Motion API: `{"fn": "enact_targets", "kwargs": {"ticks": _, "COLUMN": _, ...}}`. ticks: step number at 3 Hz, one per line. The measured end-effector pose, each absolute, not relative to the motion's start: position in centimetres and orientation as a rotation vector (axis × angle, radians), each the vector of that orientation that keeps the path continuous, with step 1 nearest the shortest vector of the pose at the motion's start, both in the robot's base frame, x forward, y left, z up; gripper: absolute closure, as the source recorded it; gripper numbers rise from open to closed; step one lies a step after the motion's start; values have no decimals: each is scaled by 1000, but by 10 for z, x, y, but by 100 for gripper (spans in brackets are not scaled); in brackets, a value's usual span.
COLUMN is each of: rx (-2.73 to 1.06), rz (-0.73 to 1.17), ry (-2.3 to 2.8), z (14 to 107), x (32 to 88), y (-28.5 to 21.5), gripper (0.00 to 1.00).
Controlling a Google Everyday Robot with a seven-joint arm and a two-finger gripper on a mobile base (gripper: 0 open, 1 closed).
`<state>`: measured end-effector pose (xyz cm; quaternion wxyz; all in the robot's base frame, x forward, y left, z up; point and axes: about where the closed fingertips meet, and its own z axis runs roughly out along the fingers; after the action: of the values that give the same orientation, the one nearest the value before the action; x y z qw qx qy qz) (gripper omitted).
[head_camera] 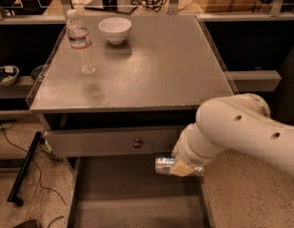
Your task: Pick redbull can from middle drawer and place on counter
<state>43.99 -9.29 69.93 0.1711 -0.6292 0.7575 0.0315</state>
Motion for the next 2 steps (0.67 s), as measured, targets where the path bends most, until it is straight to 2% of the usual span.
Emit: {"fn": "enact_targets", "kwargs": {"ticks": 2, "rx": -1795, "rz": -36, "ry": 2100, "z": 755, "x": 449, "y": -94, "gripper": 100}}
